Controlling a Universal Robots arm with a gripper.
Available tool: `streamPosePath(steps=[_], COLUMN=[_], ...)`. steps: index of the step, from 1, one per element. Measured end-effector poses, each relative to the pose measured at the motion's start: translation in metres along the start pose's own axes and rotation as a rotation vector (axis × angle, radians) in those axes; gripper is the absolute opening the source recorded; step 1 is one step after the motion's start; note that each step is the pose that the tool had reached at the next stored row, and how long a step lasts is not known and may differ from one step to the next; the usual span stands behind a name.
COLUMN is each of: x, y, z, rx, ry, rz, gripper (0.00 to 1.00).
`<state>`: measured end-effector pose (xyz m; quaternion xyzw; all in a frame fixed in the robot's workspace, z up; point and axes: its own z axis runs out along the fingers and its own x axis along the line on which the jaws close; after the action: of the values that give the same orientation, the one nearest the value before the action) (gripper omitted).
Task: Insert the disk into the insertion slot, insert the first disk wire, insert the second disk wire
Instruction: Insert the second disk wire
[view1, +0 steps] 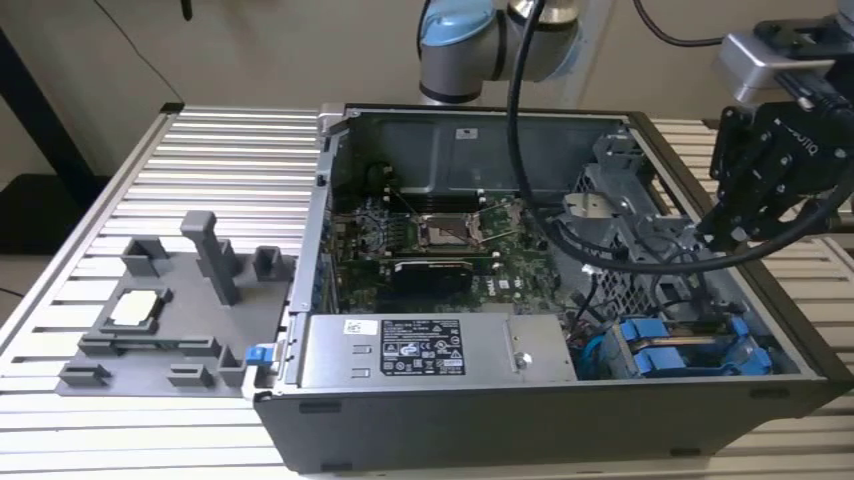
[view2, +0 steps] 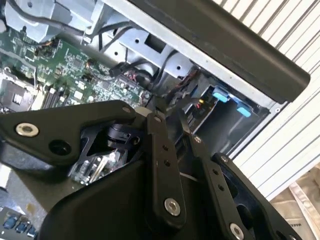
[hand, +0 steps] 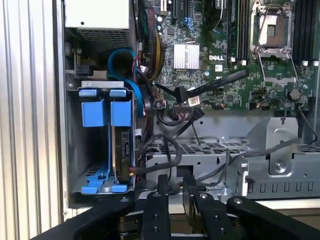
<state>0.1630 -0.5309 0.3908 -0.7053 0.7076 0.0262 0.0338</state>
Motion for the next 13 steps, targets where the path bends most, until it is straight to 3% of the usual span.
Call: streamPosePath(steps=[13], x=[0.0001], y=[0.0577], z=[-0.0002], rx=[0.0057], ry=[0.0], rz=[0.0], gripper=[0.27])
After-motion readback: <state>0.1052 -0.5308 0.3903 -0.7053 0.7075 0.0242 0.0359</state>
